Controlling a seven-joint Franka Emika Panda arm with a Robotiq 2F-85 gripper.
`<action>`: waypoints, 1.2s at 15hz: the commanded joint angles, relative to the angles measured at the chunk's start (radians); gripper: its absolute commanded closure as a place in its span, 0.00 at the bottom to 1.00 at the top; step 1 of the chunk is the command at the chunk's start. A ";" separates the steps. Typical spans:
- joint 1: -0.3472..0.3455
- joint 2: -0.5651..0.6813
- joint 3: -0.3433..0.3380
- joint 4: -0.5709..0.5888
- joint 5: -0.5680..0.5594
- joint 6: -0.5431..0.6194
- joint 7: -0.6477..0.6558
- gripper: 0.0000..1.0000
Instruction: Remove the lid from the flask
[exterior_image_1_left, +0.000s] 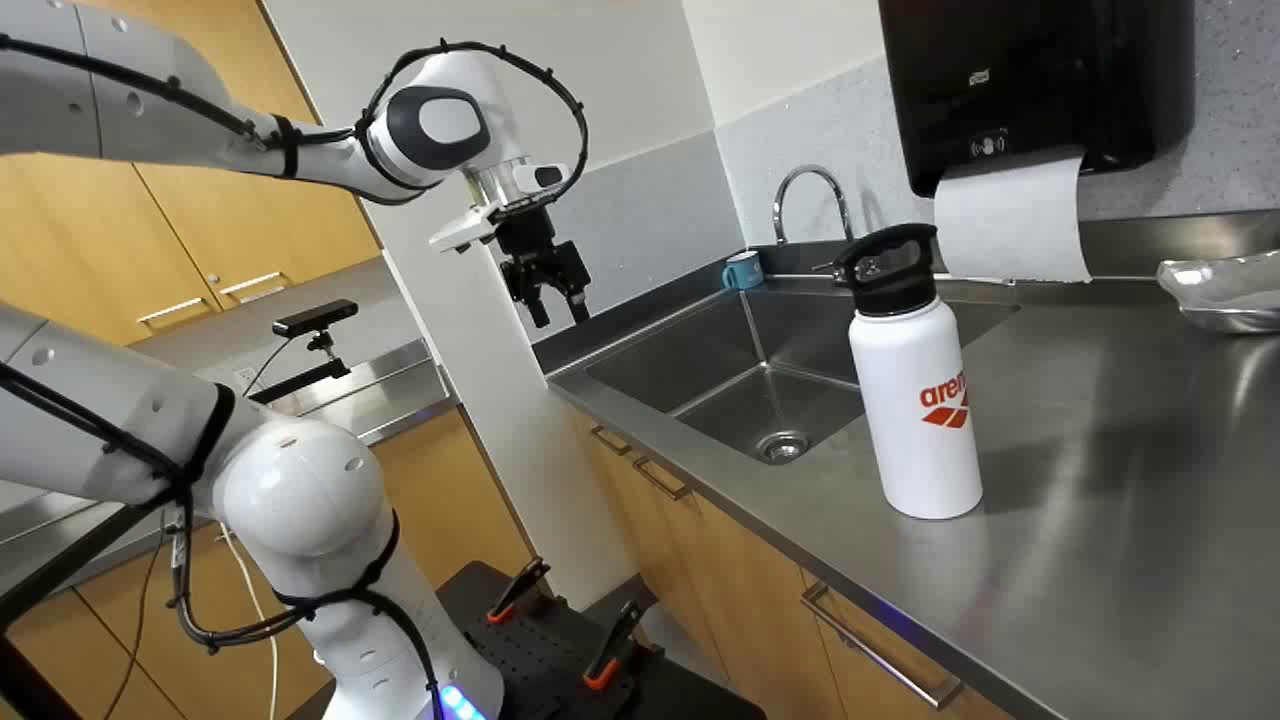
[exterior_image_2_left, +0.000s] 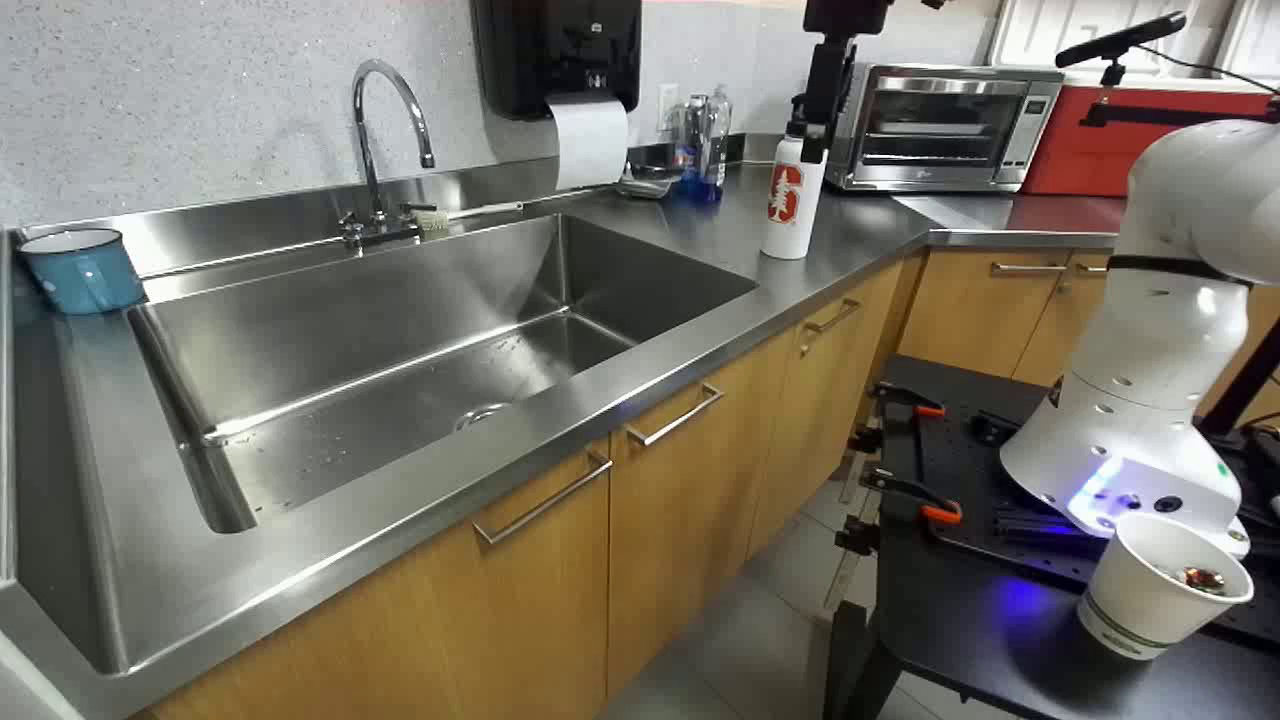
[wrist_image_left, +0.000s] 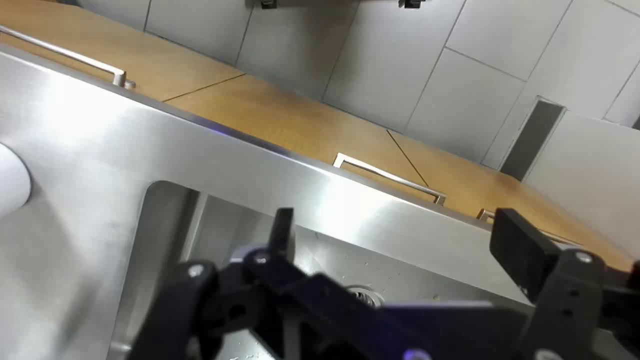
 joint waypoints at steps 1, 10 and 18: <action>-0.005 0.000 0.004 0.002 0.003 -0.002 -0.002 0.00; -0.005 0.000 0.004 0.002 0.003 -0.002 -0.002 0.00; -0.128 0.040 -0.046 0.163 -0.098 0.004 0.069 0.00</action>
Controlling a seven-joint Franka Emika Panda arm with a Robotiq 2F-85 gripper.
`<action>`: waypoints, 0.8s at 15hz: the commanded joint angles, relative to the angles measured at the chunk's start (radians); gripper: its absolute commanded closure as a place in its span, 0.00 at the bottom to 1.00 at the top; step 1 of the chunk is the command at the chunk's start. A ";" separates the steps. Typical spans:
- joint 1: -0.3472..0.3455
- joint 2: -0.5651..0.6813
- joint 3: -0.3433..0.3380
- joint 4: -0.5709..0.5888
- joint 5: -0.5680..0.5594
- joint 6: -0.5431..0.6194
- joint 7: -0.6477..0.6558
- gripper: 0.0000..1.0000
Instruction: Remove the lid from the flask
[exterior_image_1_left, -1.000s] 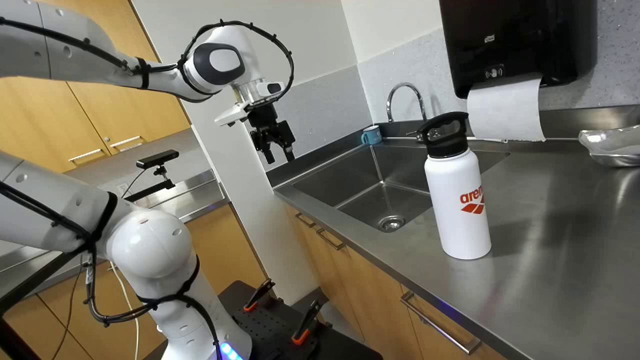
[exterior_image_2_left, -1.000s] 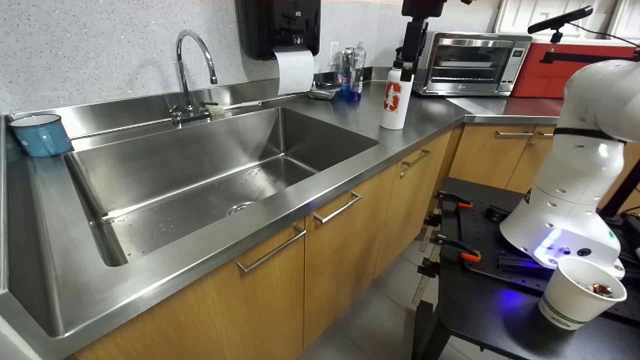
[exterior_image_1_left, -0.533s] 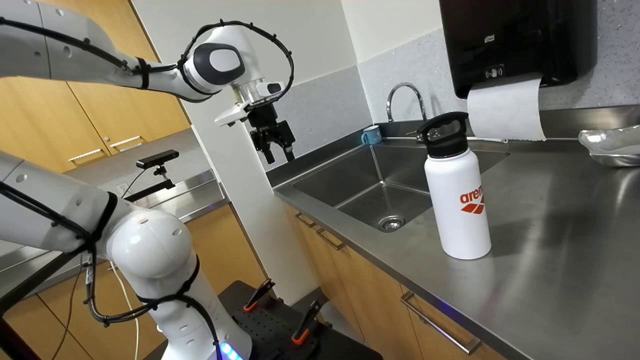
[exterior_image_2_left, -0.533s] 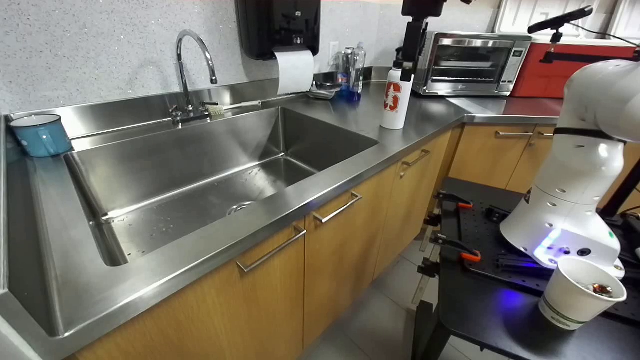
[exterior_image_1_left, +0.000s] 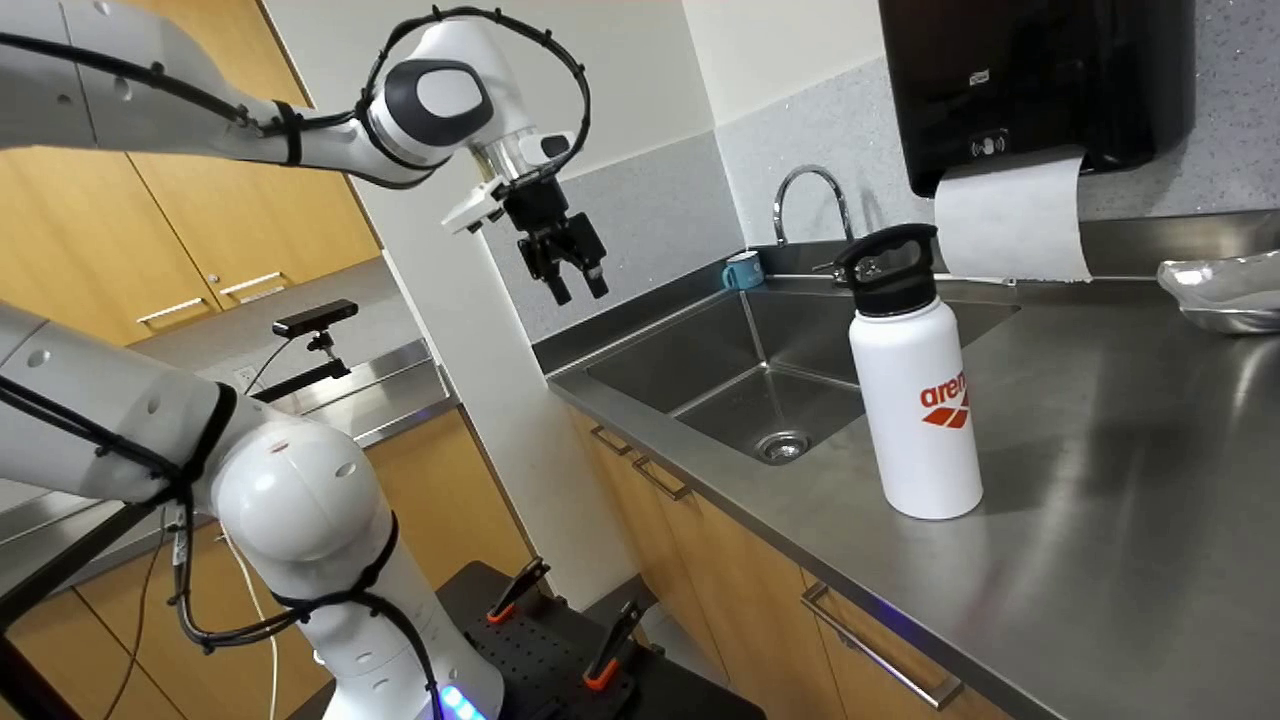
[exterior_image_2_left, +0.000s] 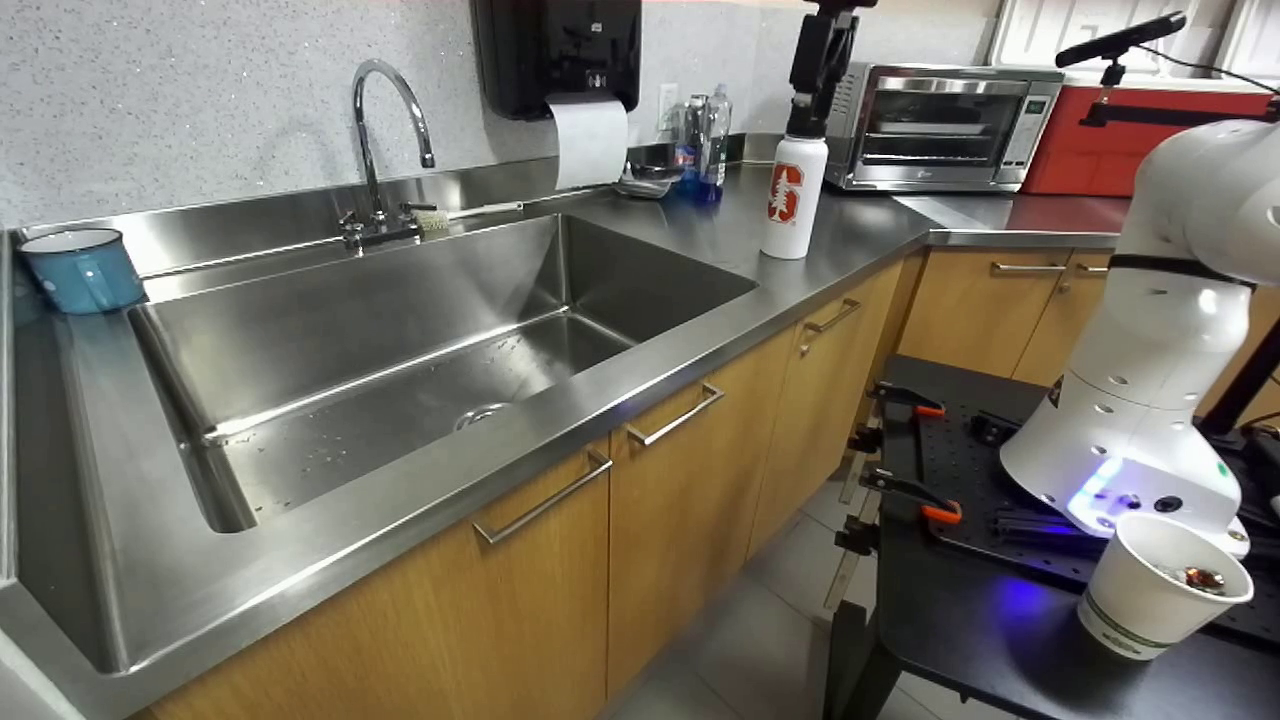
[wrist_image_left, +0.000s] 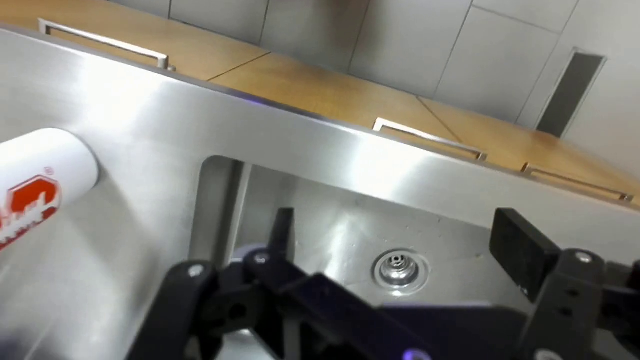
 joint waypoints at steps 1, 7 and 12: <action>-0.087 0.051 -0.048 0.149 -0.054 -0.013 0.029 0.00; -0.196 0.228 -0.157 0.378 -0.087 0.003 0.070 0.00; -0.244 0.409 -0.245 0.512 -0.061 0.015 0.120 0.00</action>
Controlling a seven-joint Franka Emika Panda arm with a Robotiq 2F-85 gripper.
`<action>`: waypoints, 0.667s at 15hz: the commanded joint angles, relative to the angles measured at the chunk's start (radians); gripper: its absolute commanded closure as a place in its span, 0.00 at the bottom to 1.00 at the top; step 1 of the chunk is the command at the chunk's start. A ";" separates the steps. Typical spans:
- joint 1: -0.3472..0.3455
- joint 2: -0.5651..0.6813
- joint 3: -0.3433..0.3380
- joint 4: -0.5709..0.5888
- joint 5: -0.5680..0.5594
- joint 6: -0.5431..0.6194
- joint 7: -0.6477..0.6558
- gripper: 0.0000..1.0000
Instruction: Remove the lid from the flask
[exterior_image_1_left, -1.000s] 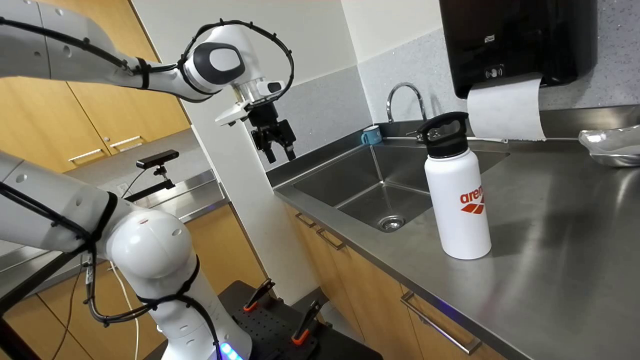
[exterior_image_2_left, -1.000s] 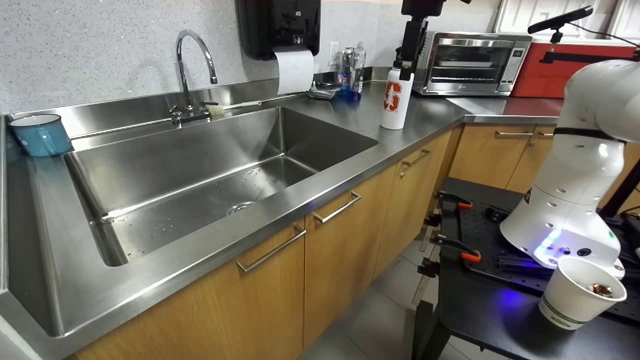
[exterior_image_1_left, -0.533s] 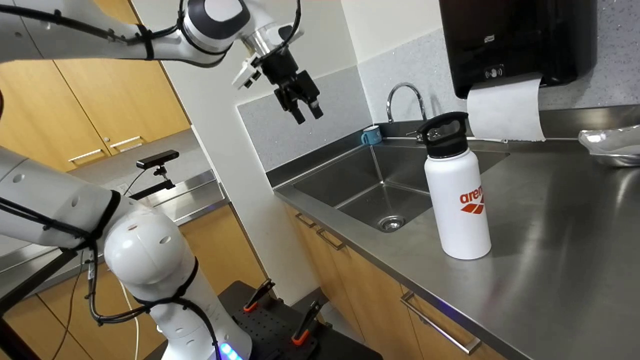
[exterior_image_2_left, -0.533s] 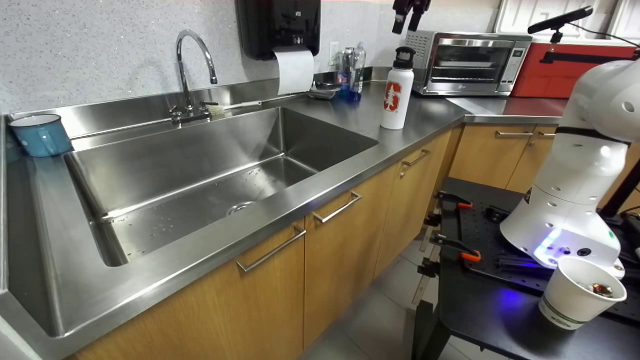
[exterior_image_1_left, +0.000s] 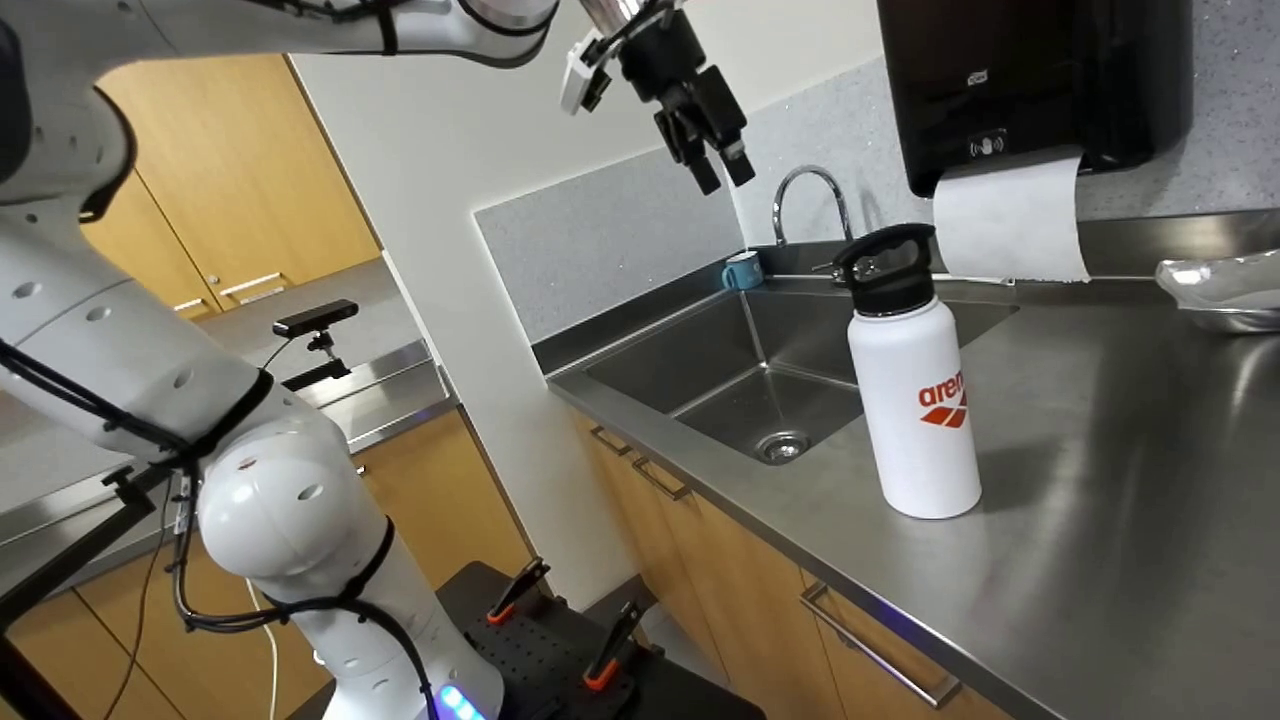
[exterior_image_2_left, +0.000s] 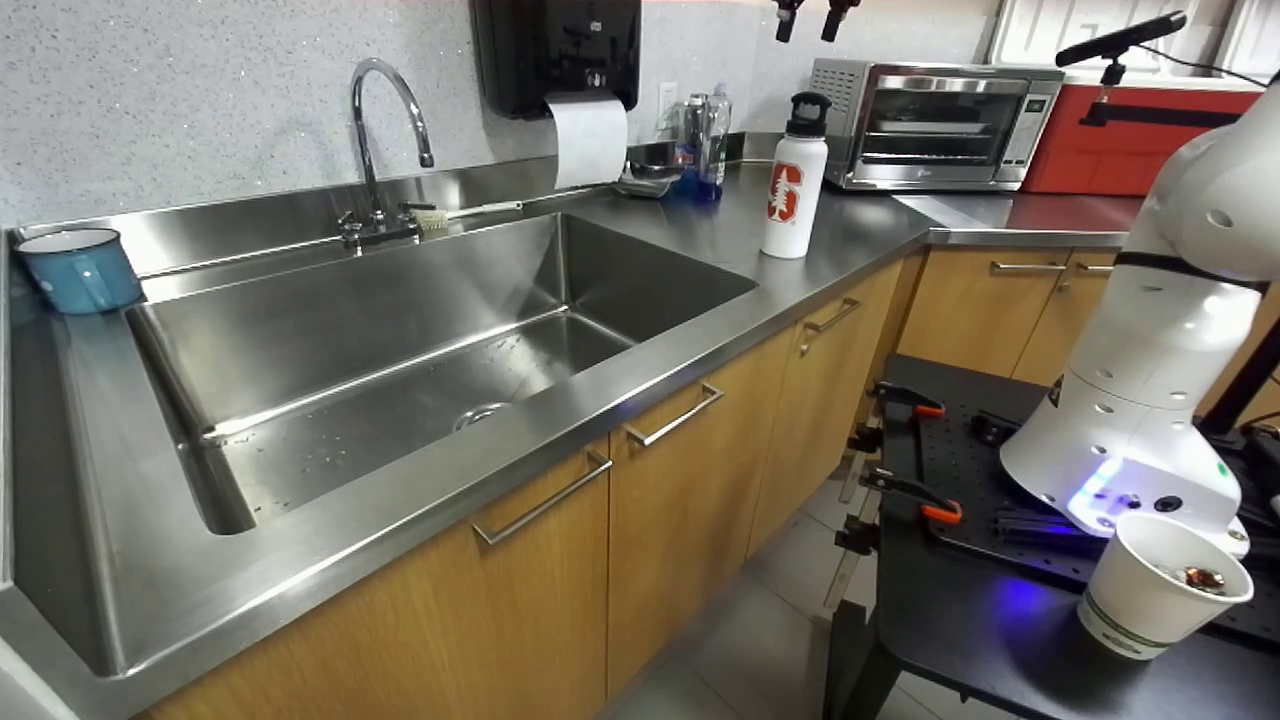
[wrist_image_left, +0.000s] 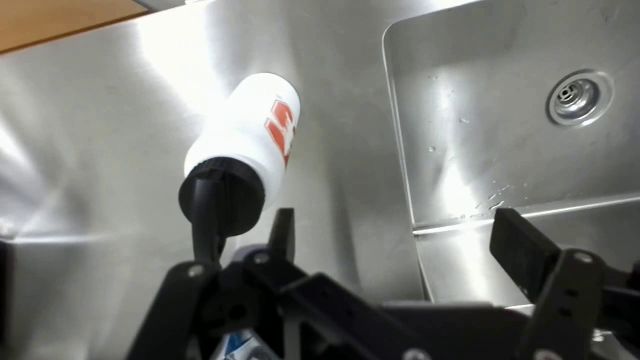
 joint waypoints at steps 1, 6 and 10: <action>-0.032 0.154 -0.049 0.126 0.021 0.015 0.036 0.00; -0.060 0.279 -0.122 0.228 0.069 -0.002 -0.014 0.00; -0.073 0.311 -0.141 0.241 0.107 0.015 -0.062 0.00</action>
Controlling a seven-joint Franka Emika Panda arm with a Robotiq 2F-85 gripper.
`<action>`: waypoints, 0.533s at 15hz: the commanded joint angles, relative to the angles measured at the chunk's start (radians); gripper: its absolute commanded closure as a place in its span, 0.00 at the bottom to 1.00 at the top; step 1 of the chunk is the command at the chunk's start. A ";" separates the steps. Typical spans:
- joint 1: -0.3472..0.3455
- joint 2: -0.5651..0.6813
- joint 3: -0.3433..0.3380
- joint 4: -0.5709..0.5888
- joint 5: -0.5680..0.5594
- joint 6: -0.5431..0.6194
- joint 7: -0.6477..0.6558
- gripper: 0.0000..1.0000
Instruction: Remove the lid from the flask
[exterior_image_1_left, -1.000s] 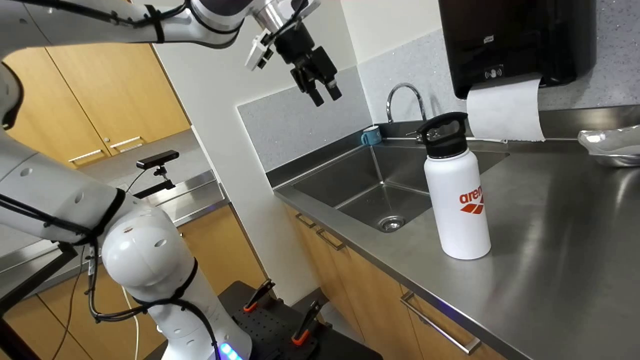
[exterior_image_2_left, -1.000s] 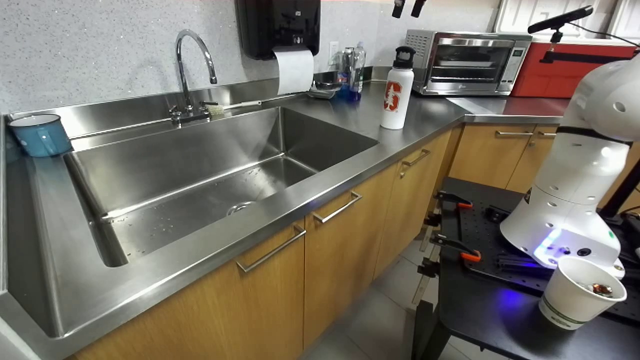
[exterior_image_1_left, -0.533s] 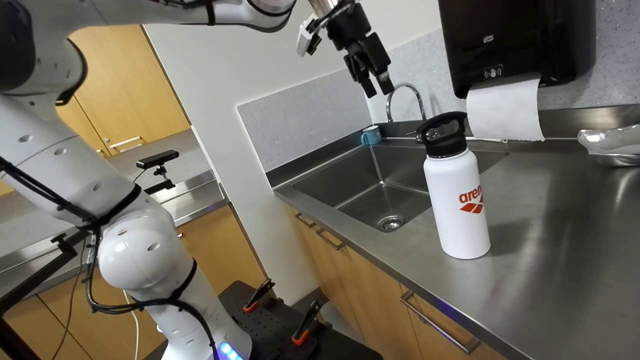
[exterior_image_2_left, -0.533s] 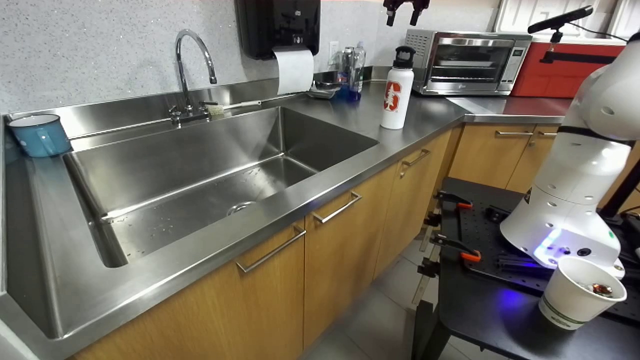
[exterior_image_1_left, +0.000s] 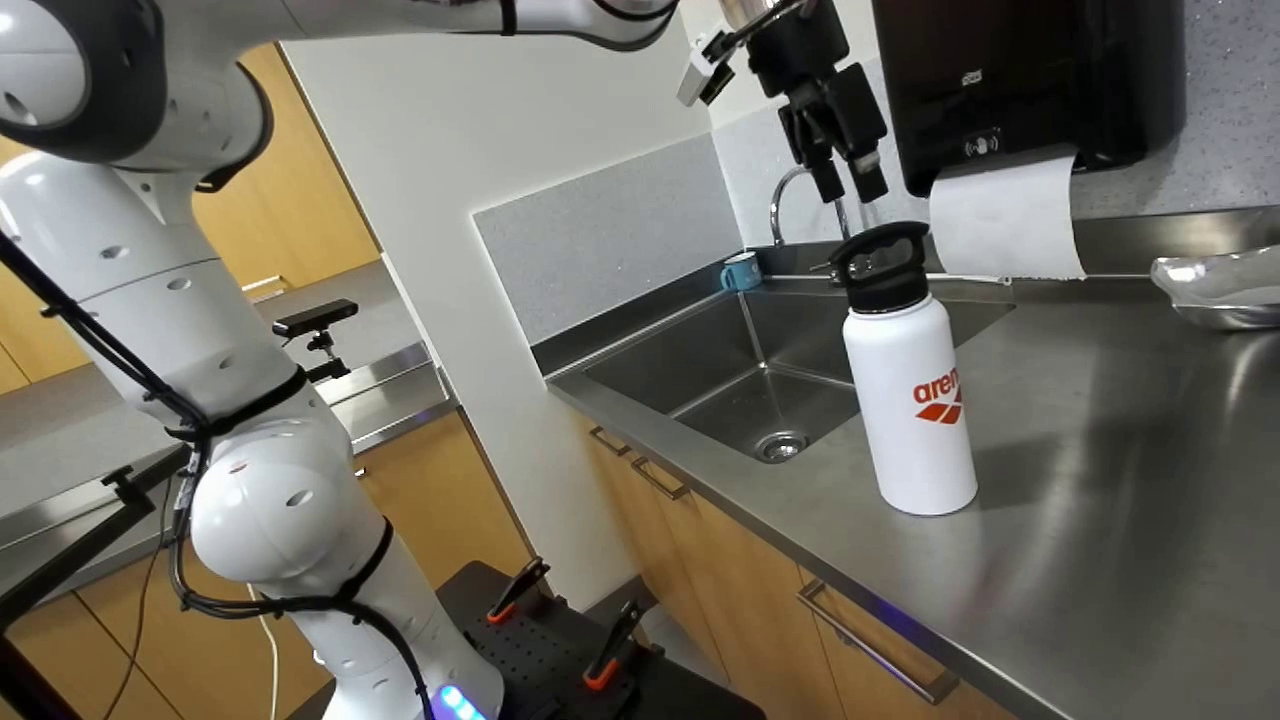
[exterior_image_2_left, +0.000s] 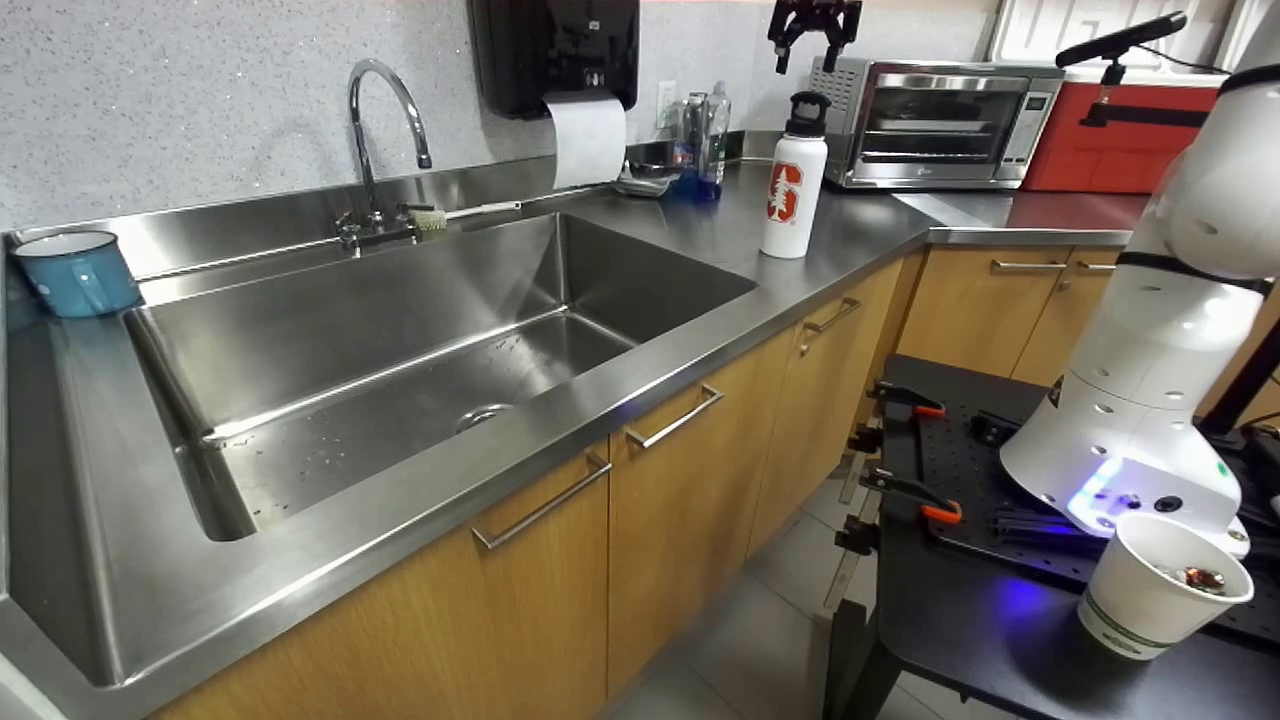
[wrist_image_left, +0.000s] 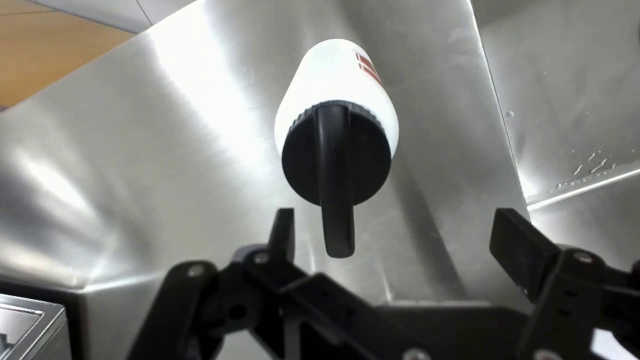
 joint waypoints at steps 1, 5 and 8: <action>-0.014 0.034 -0.004 0.035 0.047 0.003 -0.060 0.00; -0.020 0.041 -0.005 0.022 0.066 0.004 -0.077 0.00; -0.020 0.038 -0.005 0.012 0.063 0.006 -0.080 0.00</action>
